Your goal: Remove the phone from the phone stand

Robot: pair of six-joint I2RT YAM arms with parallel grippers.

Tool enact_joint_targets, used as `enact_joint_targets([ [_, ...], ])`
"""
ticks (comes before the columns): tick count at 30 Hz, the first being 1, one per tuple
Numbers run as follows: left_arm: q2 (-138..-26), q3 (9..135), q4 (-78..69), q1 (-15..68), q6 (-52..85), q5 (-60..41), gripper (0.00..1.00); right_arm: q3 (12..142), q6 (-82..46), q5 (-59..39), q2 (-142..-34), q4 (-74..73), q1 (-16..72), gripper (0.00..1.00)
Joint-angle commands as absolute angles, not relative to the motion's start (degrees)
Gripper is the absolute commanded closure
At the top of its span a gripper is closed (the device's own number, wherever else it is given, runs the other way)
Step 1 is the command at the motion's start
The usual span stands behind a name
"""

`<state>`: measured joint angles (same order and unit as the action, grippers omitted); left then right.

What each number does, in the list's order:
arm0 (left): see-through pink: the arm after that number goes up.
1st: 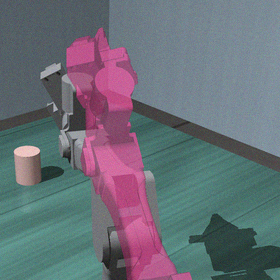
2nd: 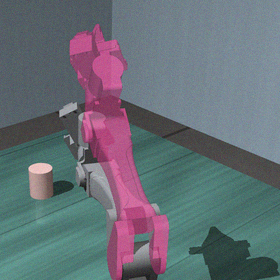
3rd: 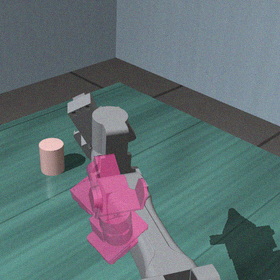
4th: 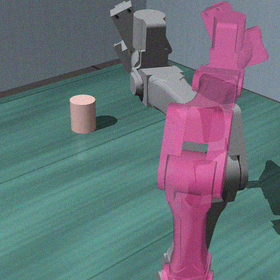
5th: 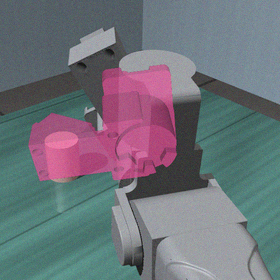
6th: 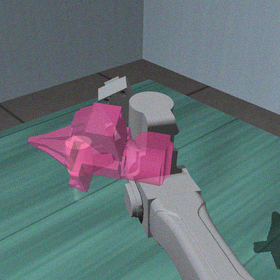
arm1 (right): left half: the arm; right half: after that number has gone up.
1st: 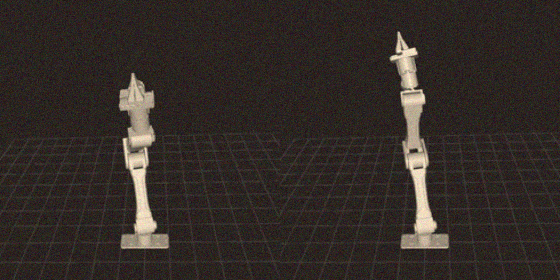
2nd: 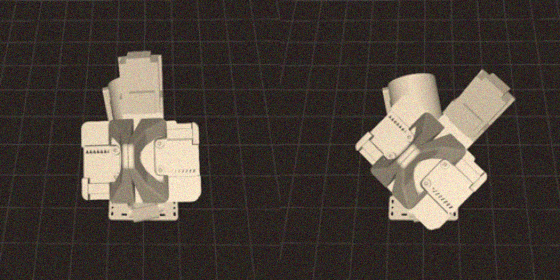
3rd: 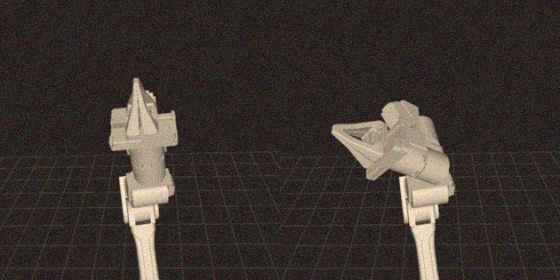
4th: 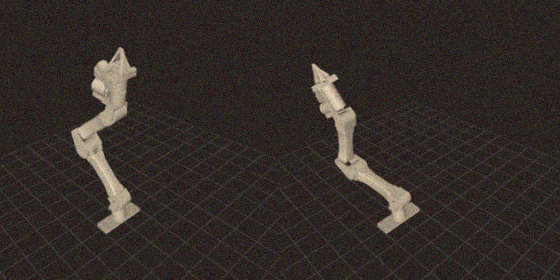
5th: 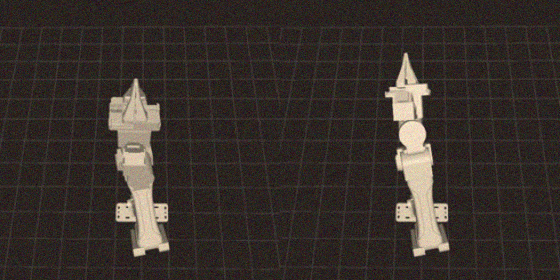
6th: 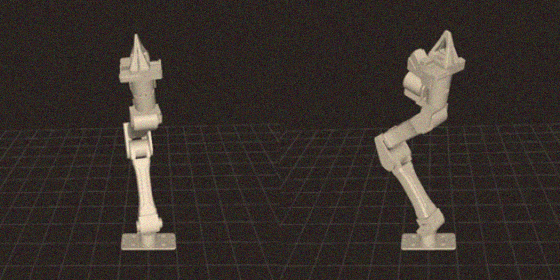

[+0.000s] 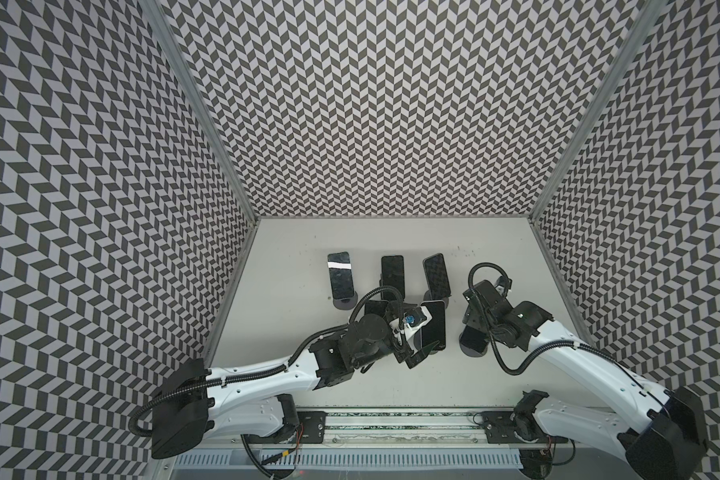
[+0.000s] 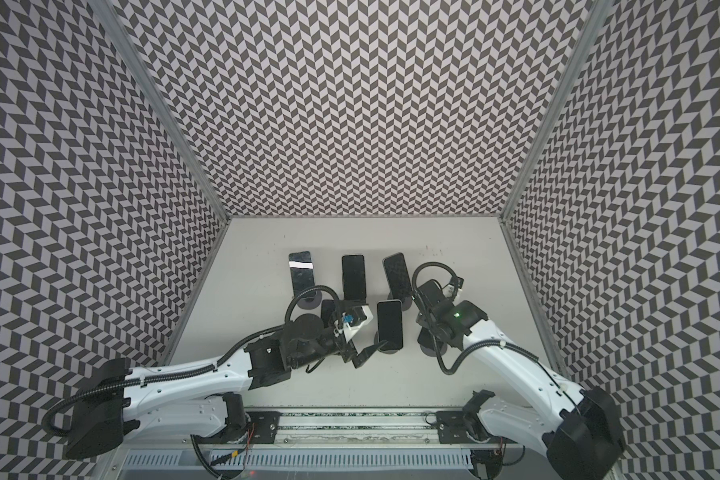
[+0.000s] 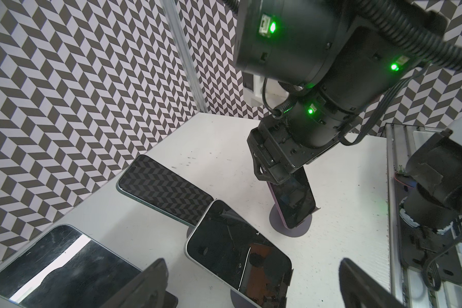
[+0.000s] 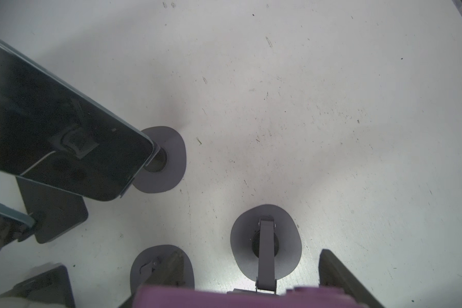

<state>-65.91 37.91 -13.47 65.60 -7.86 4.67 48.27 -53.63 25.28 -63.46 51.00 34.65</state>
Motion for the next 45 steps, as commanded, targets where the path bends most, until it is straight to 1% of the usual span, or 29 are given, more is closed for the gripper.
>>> enact_joint_targets([
  [1,-65.0,37.0,-13.5,65.5,-7.4,3.8,0.0,48.1,-55.0,26.2,-63.1,50.4,34.9,0.27],
  [6,-64.8,37.0,-13.6,65.5,-7.6,3.8,0.0,48.1,-54.9,26.1,-62.6,50.8,35.0,0.3],
  [14,-64.9,36.9,-13.6,65.4,-8.1,3.9,0.0,48.3,-54.2,26.6,-61.1,51.6,35.0,0.32],
  [24,-65.0,37.4,-13.8,65.4,-8.7,4.1,0.0,51.1,-51.6,27.9,-58.6,54.2,35.0,0.37],
  [29,-65.1,38.9,-13.6,65.3,-9.6,4.6,0.0,56.4,-48.6,27.1,-58.6,56.6,35.0,0.39],
  [37,-66.0,43.7,-12.8,64.7,-11.3,4.6,0.0,66.4,-43.5,25.2,-60.0,61.2,34.9,0.4],
  [45,-68.1,49.0,-11.0,63.7,-13.0,5.1,0.0,77.6,-36.5,25.4,-66.9,62.2,32.6,0.41],
])
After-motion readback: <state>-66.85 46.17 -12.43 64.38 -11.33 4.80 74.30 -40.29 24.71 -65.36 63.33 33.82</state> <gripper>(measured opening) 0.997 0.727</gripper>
